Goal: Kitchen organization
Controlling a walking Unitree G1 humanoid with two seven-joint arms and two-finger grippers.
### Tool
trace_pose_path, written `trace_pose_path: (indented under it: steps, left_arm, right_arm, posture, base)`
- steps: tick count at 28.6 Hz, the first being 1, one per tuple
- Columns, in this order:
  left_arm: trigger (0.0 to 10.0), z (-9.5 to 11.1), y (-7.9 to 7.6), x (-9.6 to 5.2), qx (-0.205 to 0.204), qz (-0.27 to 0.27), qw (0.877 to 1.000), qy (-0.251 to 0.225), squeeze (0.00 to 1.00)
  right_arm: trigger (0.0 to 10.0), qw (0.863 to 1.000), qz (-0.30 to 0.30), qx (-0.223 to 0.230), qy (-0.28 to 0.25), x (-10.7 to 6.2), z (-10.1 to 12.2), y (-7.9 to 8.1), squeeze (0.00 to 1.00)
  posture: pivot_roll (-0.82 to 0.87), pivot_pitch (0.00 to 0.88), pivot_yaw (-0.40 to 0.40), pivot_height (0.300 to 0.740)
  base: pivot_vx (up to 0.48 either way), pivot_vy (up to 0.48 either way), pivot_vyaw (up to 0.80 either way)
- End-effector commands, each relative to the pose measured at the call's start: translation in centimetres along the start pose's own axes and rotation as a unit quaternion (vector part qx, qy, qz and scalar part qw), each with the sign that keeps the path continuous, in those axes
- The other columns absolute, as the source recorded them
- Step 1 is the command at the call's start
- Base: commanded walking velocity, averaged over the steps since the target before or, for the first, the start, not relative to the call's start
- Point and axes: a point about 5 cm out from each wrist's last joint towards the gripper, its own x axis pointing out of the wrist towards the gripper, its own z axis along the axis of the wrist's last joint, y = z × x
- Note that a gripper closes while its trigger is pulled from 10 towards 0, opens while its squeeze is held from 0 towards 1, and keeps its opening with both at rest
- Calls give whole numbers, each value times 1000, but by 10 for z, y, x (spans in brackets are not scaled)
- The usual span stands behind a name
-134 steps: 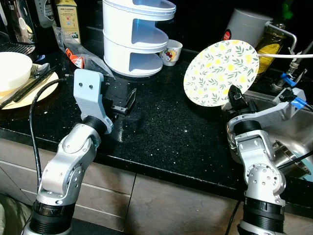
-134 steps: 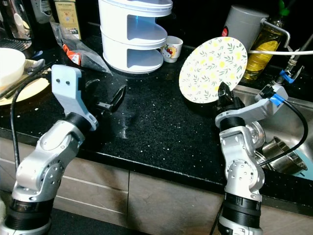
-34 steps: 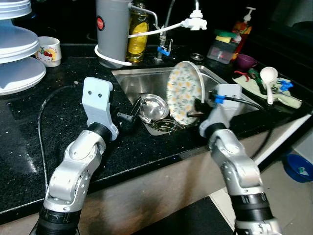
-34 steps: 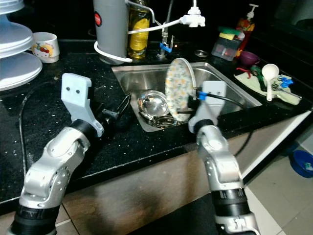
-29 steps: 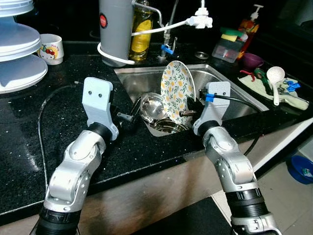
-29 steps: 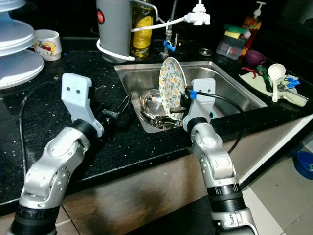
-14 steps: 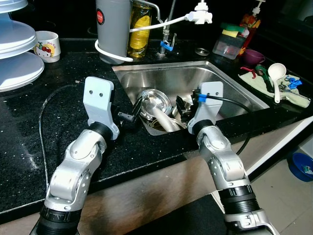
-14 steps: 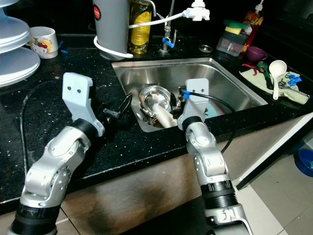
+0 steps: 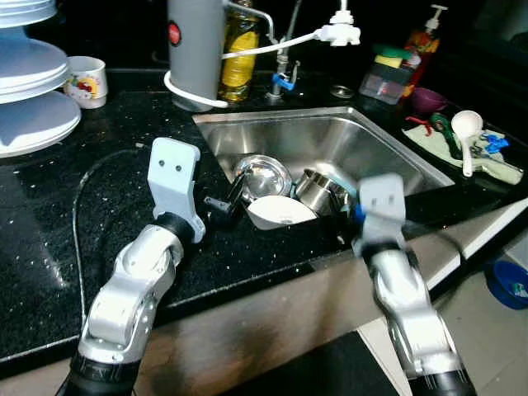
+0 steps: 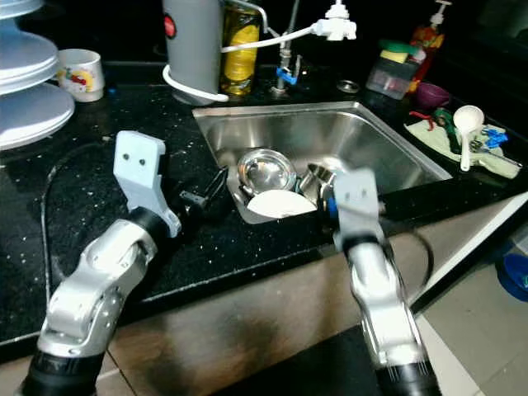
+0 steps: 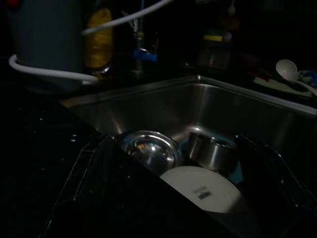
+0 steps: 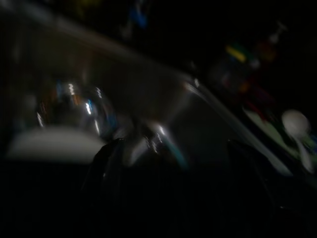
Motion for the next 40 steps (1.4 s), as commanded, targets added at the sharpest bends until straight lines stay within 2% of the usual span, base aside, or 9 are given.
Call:
trace_pose_path:
  steps: [1, 7, 15, 24, 26, 28, 29, 35, 40]
  left_arm:
    - [10000, -2, -7, -1, 4, -15, 1000, 2, 0]
    - [10000, -3, -15, -3, 12, -30, 999, -1, 0]
    - [10000, -1, -17, -3, 9, -32, 999, -7, 0]
    - [10000, 2, -18, -2, 9, -32, 999, -13, 0]
    - [10000, 2, -16, -3, 10, -29, 999, -13, 0]
    - [10000, 1, -16, -4, 10, -28, 999, -11, 0]
    - [10000, 1, -16, -4, 10, -28, 999, -11, 0]
    - [10000, -3, -22, -8, 20, -35, 999, -7, 0]
    - [10000, -4, -24, -10, 26, -35, 999, -5, 0]
  right_arm:
    - [10000, 999, -16, -33, -33, -4, 10, -2, 0]
    - [10000, 992, -2, -108, -63, -22, 11, 13, 0]
    - [10000, 974, -28, -192, -114, -45, 16, 13, 0]
    - [10000, 969, -41, -220, -105, -62, 16, 8, 0]
    - [10000, 980, -33, -189, -50, -66, 5, 2, 0]
    - [10000, 994, -56, -91, 5, -59, 1, -3, 0]
    - [10000, 994, -56, -91, 5, -59, 1, -3, 0]
    - [10000, 991, -107, 76, 8, -32, 19, -13, 0]
    - [10000, 990, -104, 97, 5, -30, 23, -13, 0]
  posture:
    - [88, 0, -166, 740]
    - [91, 0, -165, 740]
    - [84, 0, -170, 740]
    - [96, 0, -173, 740]
    - [90, 4, -164, 740]
    - [92, 4, -161, 740]
    - [92, 4, -161, 740]
    - [99, 3, -158, 740]
    - [97, 5, -157, 740]
  base:
    - [0, 0, 0]
    - [0, 0, 0]
    - [0, 0, 0]
    - [0, 0, 0]
    - [0, 0, 0]
    - [0, 0, 0]
    - [0, 0, 0]
    - [0, 0, 0]
    - [0, 0, 0]
